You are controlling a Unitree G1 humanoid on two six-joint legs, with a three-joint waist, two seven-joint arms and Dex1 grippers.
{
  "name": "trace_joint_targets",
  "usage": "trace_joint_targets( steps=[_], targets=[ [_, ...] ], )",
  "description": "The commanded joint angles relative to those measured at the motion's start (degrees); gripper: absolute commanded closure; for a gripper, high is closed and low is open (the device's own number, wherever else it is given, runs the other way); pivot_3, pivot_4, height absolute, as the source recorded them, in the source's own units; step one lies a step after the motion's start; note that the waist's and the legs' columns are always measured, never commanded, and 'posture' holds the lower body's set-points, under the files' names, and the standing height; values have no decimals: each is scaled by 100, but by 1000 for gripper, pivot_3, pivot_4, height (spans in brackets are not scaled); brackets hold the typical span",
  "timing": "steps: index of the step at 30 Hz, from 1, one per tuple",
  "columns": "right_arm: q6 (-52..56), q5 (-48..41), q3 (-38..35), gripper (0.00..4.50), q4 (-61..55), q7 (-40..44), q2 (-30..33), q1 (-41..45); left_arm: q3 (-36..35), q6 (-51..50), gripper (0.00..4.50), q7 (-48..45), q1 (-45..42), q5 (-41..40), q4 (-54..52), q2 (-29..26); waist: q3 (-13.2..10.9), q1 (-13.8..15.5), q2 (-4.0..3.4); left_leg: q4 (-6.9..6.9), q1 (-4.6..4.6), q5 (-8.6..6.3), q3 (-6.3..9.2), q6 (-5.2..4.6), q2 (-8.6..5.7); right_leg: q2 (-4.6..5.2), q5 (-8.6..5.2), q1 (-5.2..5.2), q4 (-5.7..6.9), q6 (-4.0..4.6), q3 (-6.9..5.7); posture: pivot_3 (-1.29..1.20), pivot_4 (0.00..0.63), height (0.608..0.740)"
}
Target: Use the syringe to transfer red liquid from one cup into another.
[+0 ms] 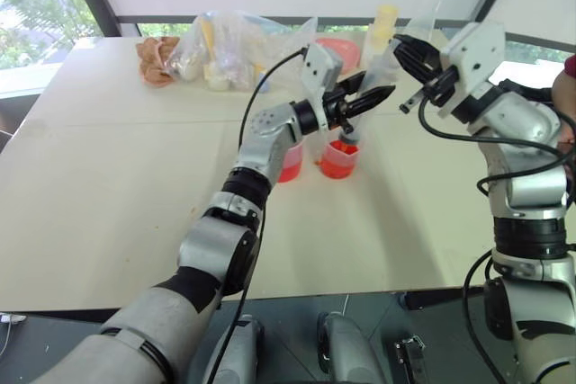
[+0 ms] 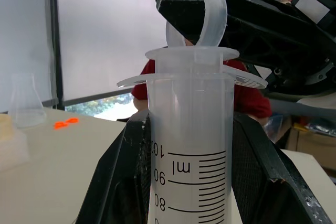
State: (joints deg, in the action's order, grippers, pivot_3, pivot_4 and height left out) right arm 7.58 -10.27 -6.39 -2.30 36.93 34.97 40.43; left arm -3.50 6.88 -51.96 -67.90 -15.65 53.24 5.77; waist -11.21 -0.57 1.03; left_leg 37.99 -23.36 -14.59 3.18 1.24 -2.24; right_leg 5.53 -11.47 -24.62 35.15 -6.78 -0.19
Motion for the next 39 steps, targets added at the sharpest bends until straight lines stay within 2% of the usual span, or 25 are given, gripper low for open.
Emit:
trace_joint_targets(
  steps=[1, 7, 10, 15, 18, 22, 24, 27, 30, 33, 35, 36, 39],
  targets=[
    [168, -62, 441, 4446, -261, 292, -138, -282, -276, 115, 3044, 205, -715, -412, -711, 138, 0, 6, 0, 0, 0, 0, 0, 0, 0, 0, 0, 0, 0, 0, 0, 0, 150, 740],
    [277, -122, 195, 4446, -331, 162, -153, -303, -241, -42, 3044, 96, -655, -435, -841, 154, 0, 1, 0, 0, 0, 0, 0, 0, 0, 0, 0, 0, 0, 0, 0, 0, 150, 740],
    [430, -314, -134, 3468, -439, 20, -148, -312, -207, -126, 3044, 40, -574, -435, -930, 170, 0, 2, 0, 0, -1, 0, 0, 0, 0, 0, 0, 0, 0, 0, 0, 0, 150, 740],
    [803, -664, -707, 1054, -873, -273, -130, -612, -284, -338, 3044, 99, -522, -556, -1066, 173, 0, 7, 0, 0, 0, 0, 3, 0, 1, 0, 0, 0, 0, 0, 0, 0, 150, 740],
    [1115, -1015, -1130, 1054, -1172, -398, -53, -818, -458, -570, 3044, 261, -607, -748, -1152, 94, 0, 38, 0, 3, -3, 0, 2, 0, 0, 0, 0, 1, -1, 0, 0, 0, 150, 740],
    [1557, -1539, -1455, 1054, -1436, -199, 253, -1035, -1087, -1674, 3044, 1323, -1259, -1390, -1472, -241, 0, 49, -1, 3, -1, -2, 0, -3, 0, 1, 0, 0, -2, 0, 1, 0, 150, 740],
    [1804, -1767, -1359, 1054, -1581, 133, 505, -1126, -1471, -2695, 3044, 2385, -1851, -1608, -1356, -717, -2, -7, 2, 3, 1, -3, 3, -5, 3, -2, -1, 0, 2, -1, 1, 0, 150, 740],
    [2171, -2208, -1084, 1054, -1814, 634, 767, -1144, -1591, -3900, 3044, 3163, -2243, -1557, -1467, -1536, -2, -72, -1, 0, 6, -7, 6, -12, 8, -9, -3, 1, 5, -4, 1, 0, 150, 740],
    [2489, -2635, -631, 1054, -2040, 1124, 829, -1012, -1204, -4292, 3044, 3465, -1948, -995, -2142, -2285, 1, -111, -6, -7, 18, -9, 9, -15, 10, -13, -5, 2, 10, -5, 8, 0, 150, 740],
    [2633, -2827, -113, 1054, -2161, 1480, 714, -877, -1448, -5784, 3044, 3916, -1646, -1262, -2573, -2783, 0, -65, -5, -3, 18, -8, 16, -13, 11, -13, -4, 4, 16, -5, 8, 0, 150, 740],
    [2630, -2875, 379, 1054, -2141, 1766, 489, -757, -1650, -7360, 3044, 4447, -1167, -1216, -3154, -3157, 0, -57, -5, 3, 17, -8, 18, -13, 10, -12, -4, 4, 17, -5, 8, 0, 150, 740],
    [2620, -2884, 529, 1054, -2107, 1865, 404, -718, -1773, -7905, 3044, 4651, -970, -1220, -3447, -3237, 0, -61, -5, 3, 17, -8, 22, -13, 10, -12, -4, 4, 16, -5, 10, 0, 150, 740],
    [2441, -2668, 959, 1054, -1904, 2085, 180, -726, -2677, -9470, 3044, 5352, -18, -1240, -4691, -2663, 0, -3, 5, 7, 12, -8, 30, -11, 9, -10, -6, 1, 24, -8, 9, 0, 150, 740]
  ],
)
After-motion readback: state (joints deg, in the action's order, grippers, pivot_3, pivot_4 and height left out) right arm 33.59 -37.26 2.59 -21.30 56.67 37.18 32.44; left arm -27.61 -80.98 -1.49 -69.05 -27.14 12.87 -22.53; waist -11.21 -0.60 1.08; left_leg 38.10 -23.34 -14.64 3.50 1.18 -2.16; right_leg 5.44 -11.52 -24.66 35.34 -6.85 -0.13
